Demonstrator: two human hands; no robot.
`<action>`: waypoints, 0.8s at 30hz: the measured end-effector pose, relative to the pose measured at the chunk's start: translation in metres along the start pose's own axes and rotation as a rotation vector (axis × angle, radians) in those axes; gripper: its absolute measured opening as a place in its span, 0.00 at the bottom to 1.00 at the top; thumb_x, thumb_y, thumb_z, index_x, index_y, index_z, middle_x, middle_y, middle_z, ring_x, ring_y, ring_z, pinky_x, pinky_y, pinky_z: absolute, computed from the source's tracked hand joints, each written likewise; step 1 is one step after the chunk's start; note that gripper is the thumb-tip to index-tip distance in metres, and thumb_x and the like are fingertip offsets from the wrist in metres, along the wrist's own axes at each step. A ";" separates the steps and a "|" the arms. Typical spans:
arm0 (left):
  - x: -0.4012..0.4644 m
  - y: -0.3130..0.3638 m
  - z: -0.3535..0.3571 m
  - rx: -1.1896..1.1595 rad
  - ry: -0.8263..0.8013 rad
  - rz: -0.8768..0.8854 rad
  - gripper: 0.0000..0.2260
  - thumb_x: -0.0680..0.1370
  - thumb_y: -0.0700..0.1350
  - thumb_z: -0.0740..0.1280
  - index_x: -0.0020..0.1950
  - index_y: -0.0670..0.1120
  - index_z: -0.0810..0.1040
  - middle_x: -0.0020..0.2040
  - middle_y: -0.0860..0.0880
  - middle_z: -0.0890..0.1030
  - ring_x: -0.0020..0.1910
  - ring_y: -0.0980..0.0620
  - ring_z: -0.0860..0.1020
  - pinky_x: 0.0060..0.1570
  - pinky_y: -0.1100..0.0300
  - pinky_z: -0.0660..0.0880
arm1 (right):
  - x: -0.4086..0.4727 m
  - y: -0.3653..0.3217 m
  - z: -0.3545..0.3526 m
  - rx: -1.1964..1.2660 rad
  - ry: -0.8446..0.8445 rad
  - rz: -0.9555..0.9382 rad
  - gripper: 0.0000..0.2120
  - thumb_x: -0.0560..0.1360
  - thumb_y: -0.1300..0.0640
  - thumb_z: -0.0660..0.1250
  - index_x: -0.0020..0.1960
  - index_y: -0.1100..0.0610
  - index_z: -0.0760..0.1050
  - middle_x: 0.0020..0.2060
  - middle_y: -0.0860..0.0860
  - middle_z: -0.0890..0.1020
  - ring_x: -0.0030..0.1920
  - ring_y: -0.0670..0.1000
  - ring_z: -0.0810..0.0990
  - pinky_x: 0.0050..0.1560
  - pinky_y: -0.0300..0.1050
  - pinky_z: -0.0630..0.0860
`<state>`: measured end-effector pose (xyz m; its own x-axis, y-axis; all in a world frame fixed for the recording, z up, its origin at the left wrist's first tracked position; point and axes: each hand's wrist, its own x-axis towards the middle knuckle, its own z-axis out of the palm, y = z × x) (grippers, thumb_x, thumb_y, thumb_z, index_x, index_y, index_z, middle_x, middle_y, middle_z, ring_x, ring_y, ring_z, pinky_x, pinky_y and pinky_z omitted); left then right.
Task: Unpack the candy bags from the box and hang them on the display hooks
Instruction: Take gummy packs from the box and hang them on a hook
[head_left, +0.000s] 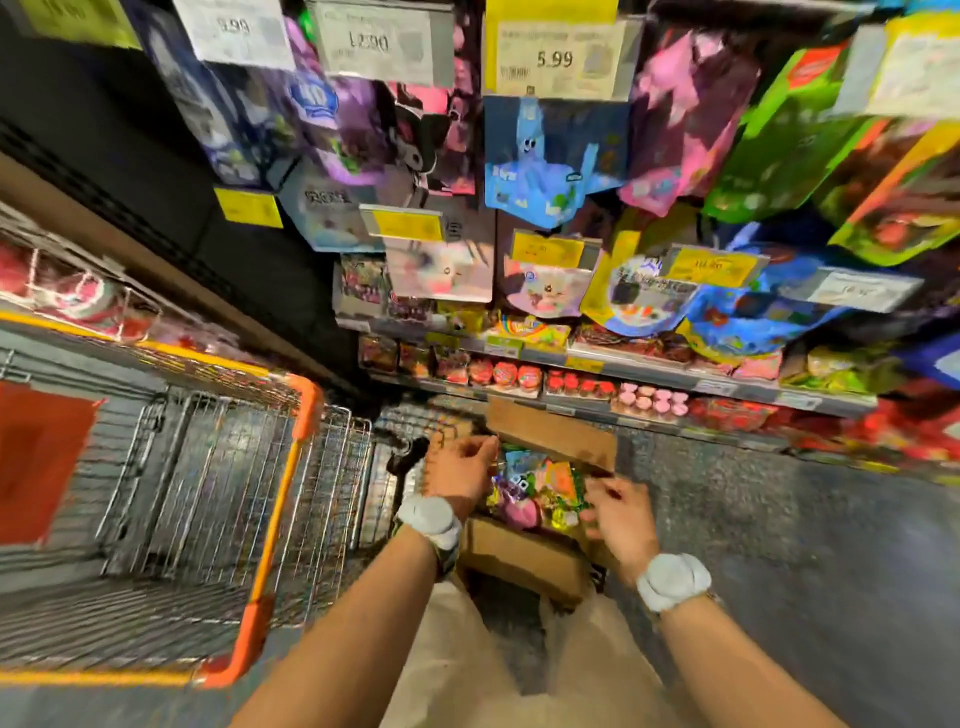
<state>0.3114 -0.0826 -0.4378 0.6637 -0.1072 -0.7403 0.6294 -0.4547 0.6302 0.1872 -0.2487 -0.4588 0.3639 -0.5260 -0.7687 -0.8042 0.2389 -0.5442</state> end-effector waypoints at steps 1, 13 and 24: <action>0.000 -0.003 0.004 -0.012 -0.005 -0.016 0.09 0.76 0.54 0.69 0.39 0.51 0.80 0.34 0.47 0.80 0.36 0.47 0.77 0.42 0.50 0.75 | 0.001 0.003 0.002 0.028 0.005 0.034 0.09 0.80 0.50 0.65 0.50 0.56 0.77 0.41 0.55 0.82 0.41 0.57 0.81 0.40 0.54 0.80; 0.082 -0.096 0.031 -0.137 0.008 -0.293 0.07 0.80 0.46 0.67 0.42 0.47 0.78 0.42 0.42 0.80 0.41 0.45 0.78 0.37 0.55 0.75 | 0.100 0.085 0.026 0.077 -0.097 0.334 0.08 0.80 0.55 0.67 0.51 0.60 0.76 0.33 0.54 0.72 0.25 0.49 0.72 0.21 0.39 0.65; 0.214 -0.211 0.077 -0.081 0.019 -0.417 0.10 0.79 0.50 0.69 0.53 0.44 0.80 0.49 0.43 0.83 0.46 0.44 0.82 0.43 0.50 0.81 | 0.215 0.187 0.062 -0.203 -0.053 0.298 0.13 0.80 0.46 0.65 0.51 0.56 0.79 0.39 0.54 0.82 0.42 0.56 0.81 0.51 0.59 0.80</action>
<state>0.2891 -0.0771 -0.7471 0.3521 0.0883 -0.9318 0.8748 -0.3849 0.2941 0.1444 -0.2664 -0.7461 0.1192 -0.4134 -0.9027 -0.9536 0.2054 -0.2200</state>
